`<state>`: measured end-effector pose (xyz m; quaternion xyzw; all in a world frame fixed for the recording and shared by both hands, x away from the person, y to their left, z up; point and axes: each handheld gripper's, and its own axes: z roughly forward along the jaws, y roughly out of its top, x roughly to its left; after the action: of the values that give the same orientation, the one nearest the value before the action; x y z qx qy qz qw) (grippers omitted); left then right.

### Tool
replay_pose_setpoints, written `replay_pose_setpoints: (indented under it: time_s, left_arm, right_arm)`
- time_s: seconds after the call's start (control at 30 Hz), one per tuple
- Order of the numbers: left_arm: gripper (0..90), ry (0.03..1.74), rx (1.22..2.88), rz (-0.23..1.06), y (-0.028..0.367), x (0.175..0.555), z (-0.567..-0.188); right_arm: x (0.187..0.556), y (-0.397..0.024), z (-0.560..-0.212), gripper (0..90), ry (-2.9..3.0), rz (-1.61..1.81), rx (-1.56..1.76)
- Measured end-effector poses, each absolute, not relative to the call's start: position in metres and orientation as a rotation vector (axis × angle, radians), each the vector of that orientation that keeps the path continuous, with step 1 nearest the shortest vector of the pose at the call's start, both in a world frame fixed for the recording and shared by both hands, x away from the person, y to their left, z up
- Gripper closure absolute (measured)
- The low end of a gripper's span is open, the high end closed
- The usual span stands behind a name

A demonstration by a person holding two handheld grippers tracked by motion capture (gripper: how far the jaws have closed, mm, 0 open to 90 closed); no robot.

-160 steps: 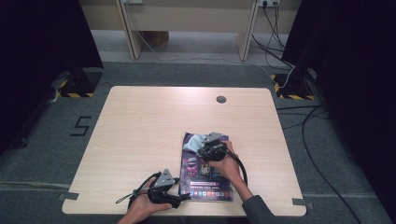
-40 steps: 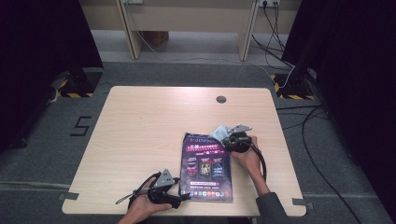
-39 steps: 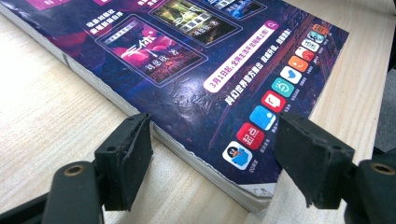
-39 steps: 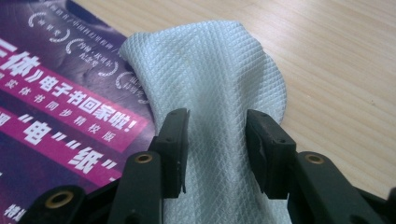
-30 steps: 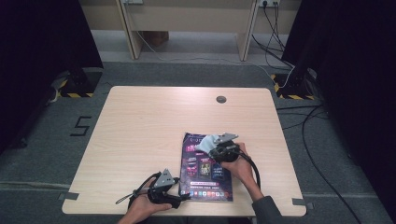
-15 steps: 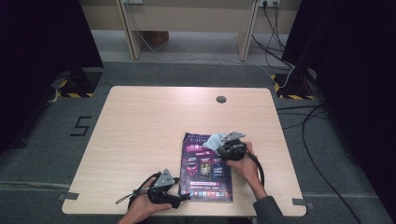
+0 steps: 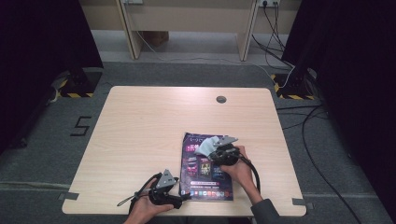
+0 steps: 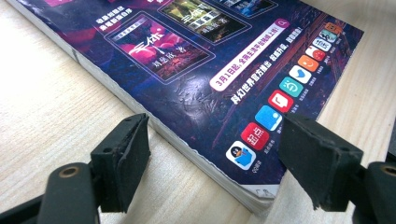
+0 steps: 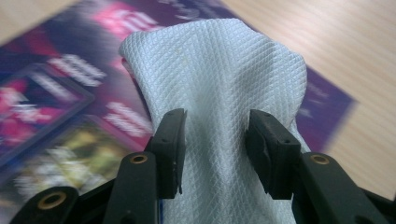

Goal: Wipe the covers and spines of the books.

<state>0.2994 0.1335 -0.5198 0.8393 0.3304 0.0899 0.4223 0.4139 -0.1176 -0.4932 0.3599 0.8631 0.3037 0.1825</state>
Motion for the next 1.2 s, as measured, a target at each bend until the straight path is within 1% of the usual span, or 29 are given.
replay_pose_setpoints:
  time_s: [0.13, 0.23, 0.33, 0.43, 0.53, 0.6, 0.77, 0.8, 0.93, 1.2]
  left_arm:
    - [23.5, 0.854, 2.088, 0.242, 0.130, 0.302, -0.520]
    - [23.0, 0.868, 2.083, 0.253, 0.129, 0.305, -0.520]
    - [22.9, 0.885, 2.067, 0.279, 0.128, 0.307, -0.521]
    - [25.2, 0.877, 2.066, 0.330, 0.127, 0.309, -0.520]
    - [27.9, 0.887, 2.061, 0.288, 0.129, 0.311, -0.520]
    - [28.1, 0.892, 2.052, 0.280, 0.129, 0.312, -0.521]
    - [32.1, 0.886, 2.050, 0.266, 0.129, 0.310, -0.520]
    - [34.1, 0.880, 2.047, 0.264, 0.129, 0.310, -0.520]
    - [38.7, 0.870, 2.041, 0.235, 0.128, 0.309, -0.521]
    - [38.6, 0.862, 2.048, 0.250, 0.126, 0.307, -0.520]
  right_arm:
    - [0.403, -0.093, -0.494, 57.6, 2.488, 0.880, 0.928]
    - [0.402, -0.088, -0.494, 57.6, 2.491, 0.880, 0.906]
    - [0.406, -0.092, -0.495, 56.5, 2.485, 0.890, 0.909]
    - [0.414, -0.102, -0.494, 54.8, 2.467, 0.885, 0.966]
    - [0.423, -0.125, -0.493, 54.9, 2.418, 0.838, 1.018]
    - [0.429, -0.142, -0.493, 54.7, 2.380, 0.833, 1.095]
    - [0.435, -0.159, -0.494, 55.0, 2.331, 0.859, 1.202]
    - [0.433, -0.157, -0.494, 56.4, 2.323, 0.840, 1.187]
    - [0.427, -0.140, -0.493, 56.3, 2.377, 0.844, 1.136]
    - [0.406, -0.085, -0.495, 56.1, 2.506, 0.912, 0.948]
